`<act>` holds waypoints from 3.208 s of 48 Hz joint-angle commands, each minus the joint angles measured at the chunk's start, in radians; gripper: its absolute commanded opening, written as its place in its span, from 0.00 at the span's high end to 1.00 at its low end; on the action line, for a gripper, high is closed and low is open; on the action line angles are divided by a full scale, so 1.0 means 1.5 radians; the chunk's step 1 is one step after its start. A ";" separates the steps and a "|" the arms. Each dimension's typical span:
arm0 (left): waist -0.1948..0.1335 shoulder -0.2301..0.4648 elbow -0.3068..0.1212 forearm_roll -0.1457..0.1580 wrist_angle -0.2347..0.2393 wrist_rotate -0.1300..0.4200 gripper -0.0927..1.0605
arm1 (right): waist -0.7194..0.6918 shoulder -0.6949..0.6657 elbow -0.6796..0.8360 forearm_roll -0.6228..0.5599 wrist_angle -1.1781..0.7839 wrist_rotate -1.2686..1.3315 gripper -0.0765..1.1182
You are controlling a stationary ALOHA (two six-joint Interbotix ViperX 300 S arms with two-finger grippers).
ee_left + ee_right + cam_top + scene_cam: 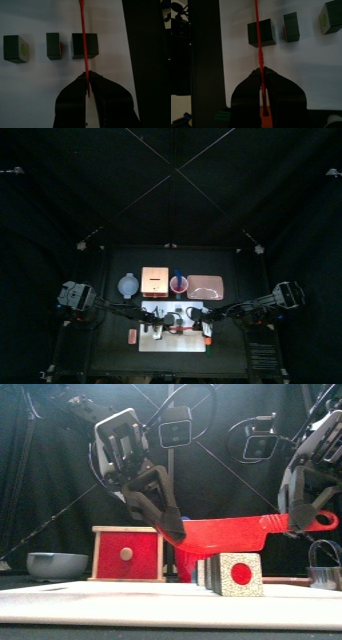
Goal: Place sushi on board then cut the sushi with the knife then place the pieces on the plate
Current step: Cut the sushi into 4 pieces
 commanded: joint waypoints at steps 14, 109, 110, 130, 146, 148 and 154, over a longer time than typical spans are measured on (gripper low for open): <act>-0.005 0.001 -0.003 -0.003 0.003 0.001 0.49 | 0.012 0.011 -0.007 0.003 -0.004 -0.002 0.62; -0.001 -0.004 -0.005 0.010 0.001 0.001 0.49 | 0.012 -0.012 0.000 -0.002 -0.004 -0.002 0.62; -0.001 -0.004 -0.004 0.009 0.001 0.001 0.49 | 0.012 -0.012 0.000 -0.002 -0.004 -0.002 0.62; -0.001 0.003 -0.003 0.009 0.001 0.000 0.49 | 0.012 0.000 0.000 -0.002 -0.005 -0.001 0.62; -0.001 0.020 -0.005 -0.003 0.002 0.000 0.49 | 0.017 0.037 -0.005 0.010 -0.005 -0.002 0.62; -0.001 0.021 -0.004 -0.009 0.001 0.001 0.49 | 0.020 0.042 -0.007 0.010 -0.006 -0.002 0.62; -0.001 0.027 -0.002 -0.021 0.001 0.001 0.49 | 0.029 0.062 -0.016 0.014 -0.006 -0.002 0.62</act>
